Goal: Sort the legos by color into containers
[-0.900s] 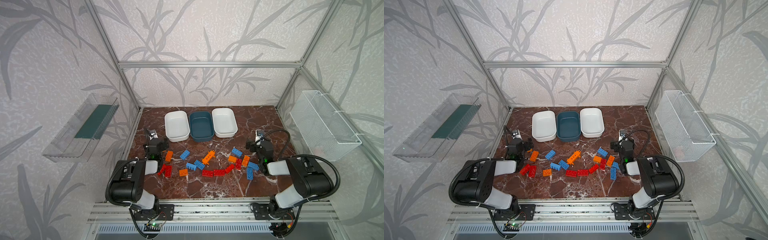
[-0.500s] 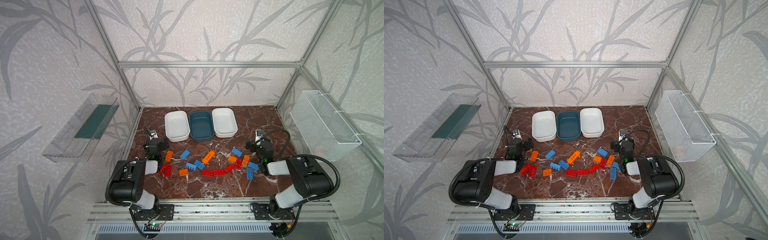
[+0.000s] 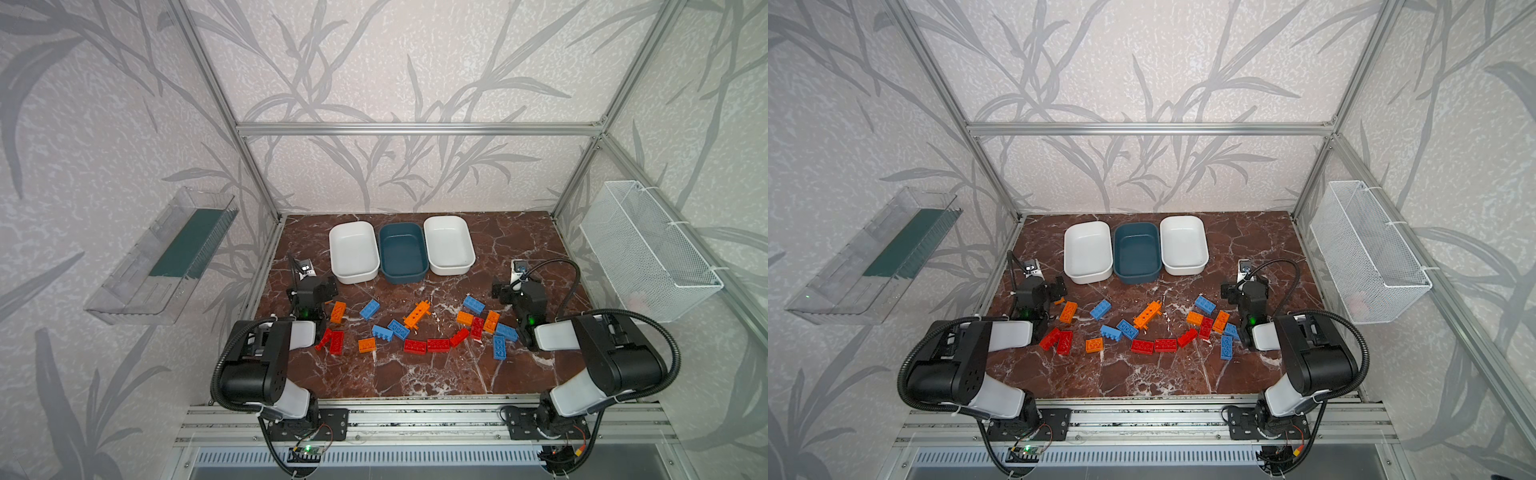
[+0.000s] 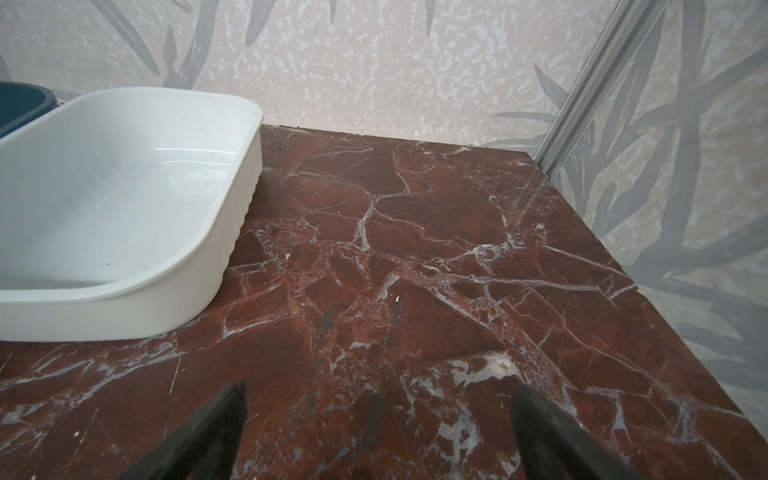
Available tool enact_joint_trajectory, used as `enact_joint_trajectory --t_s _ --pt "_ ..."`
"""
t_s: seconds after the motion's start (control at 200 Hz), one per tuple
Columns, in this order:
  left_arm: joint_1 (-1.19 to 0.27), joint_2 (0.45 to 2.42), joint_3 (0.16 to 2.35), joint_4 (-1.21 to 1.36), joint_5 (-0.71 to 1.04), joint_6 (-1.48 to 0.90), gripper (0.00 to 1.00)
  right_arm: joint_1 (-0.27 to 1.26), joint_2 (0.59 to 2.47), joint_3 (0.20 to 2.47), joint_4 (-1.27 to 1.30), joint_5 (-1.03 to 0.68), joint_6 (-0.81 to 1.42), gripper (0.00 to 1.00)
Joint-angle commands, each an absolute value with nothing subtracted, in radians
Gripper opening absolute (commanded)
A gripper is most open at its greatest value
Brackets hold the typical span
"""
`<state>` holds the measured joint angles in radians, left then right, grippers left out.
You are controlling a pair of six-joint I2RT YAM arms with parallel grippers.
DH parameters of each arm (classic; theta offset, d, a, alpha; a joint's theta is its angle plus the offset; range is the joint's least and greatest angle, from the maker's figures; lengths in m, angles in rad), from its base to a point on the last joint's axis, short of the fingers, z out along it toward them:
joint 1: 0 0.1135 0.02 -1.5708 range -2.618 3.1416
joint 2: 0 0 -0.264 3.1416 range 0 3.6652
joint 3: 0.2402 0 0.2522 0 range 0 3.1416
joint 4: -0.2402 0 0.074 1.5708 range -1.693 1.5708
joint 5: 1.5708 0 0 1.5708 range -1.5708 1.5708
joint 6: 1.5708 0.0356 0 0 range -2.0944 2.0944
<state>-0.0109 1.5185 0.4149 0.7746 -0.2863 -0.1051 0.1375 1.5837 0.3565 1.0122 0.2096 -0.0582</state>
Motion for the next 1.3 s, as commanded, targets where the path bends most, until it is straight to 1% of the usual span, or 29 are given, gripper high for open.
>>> enact_joint_trajectory --t_s 0.0,0.81,0.88,0.945,0.995,1.08,1.115,1.165,1.235,1.295 --pt "-0.005 1.519 0.411 0.793 -0.285 -0.091 0.99 0.138 1.593 0.354 1.029 0.222 -0.061 0.99" --pt "0.0 1.517 0.411 0.791 -0.275 -0.092 0.99 0.137 1.592 0.353 1.032 0.224 -0.058 1.0" --pt "-0.003 1.517 0.41 0.793 -0.276 -0.091 0.98 0.138 1.563 0.343 1.031 0.244 -0.054 0.99" --pt "-0.003 1.496 0.431 0.74 -0.251 -0.077 0.98 0.14 1.512 0.348 0.97 0.254 -0.052 0.99" --pt "-0.002 1.454 0.5 0.558 -0.229 -0.068 0.98 0.166 1.464 0.366 0.906 0.309 -0.065 1.0" --pt "-0.007 1.411 0.613 0.354 -0.204 -0.057 0.98 0.208 1.339 0.446 0.669 0.425 -0.063 0.99" --pt "-0.011 1.395 0.638 0.31 -0.204 -0.066 0.98 0.213 1.29 0.494 0.546 0.453 -0.014 0.99" --pt "-0.022 1.371 0.659 0.274 -0.201 -0.099 0.98 0.213 1.241 0.572 0.368 0.443 0.043 0.99" --pt "-0.051 1.323 0.652 0.262 -0.188 -0.134 0.98 0.223 1.201 0.658 0.195 0.383 0.056 0.99" --pt "-0.096 1.278 0.636 0.258 -0.206 -0.151 0.98 0.246 1.186 0.719 0.071 0.409 0.09 0.99"
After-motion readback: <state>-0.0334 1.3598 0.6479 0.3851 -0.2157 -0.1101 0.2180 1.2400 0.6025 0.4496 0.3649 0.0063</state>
